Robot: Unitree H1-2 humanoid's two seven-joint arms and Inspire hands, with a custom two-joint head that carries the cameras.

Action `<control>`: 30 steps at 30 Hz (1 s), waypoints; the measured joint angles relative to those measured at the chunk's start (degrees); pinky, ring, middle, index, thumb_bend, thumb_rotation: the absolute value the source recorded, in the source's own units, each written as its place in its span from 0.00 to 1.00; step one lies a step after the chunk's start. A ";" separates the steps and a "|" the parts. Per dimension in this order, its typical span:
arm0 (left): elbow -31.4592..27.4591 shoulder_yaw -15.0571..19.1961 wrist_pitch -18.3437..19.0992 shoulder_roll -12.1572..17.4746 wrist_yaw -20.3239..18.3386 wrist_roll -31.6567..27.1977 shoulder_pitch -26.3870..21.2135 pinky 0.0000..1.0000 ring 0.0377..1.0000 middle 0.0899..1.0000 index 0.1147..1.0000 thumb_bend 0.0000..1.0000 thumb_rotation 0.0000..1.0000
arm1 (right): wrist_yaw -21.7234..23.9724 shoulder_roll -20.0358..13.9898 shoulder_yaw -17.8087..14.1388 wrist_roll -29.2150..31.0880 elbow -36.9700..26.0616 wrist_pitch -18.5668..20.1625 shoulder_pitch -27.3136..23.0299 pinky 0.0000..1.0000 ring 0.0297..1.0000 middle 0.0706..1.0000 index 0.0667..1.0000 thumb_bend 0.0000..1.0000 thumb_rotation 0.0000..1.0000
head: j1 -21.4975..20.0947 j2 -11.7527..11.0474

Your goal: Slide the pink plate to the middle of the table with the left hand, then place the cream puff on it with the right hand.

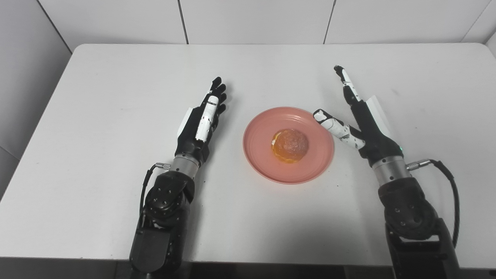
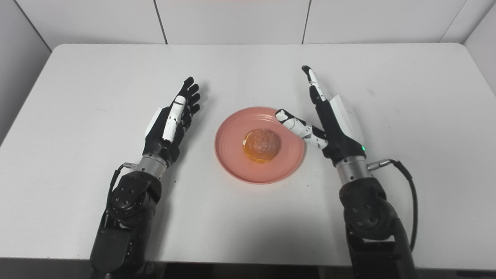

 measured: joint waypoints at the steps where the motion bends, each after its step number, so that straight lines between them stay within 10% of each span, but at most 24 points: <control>1: -0.29 -0.06 -0.46 0.38 0.00 0.71 0.82 1.00 1.00 1.00 1.00 0.49 1.00 | -0.79 0.68 -0.33 1.12 0.11 -0.66 1.02 0.97 1.00 1.00 1.00 0.64 1.00 | 0.00 0.00; 11: -0.90 -0.30 -10.19 2.40 0.50 5.61 9.57 1.00 1.00 1.00 1.00 0.44 1.00 | -4.24 4.44 -0.19 8.98 3.48 -4.36 6.06 1.00 1.00 1.00 1.00 0.49 1.00 | -0.88 0.62; 30: 1.65 -1.05 -16.13 1.84 1.10 8.08 11.01 1.00 1.00 1.00 1.00 0.46 1.00 | -5.54 4.60 2.17 9.37 7.15 -4.88 7.36 1.00 1.00 1.00 1.00 0.22 1.00 | -3.34 1.23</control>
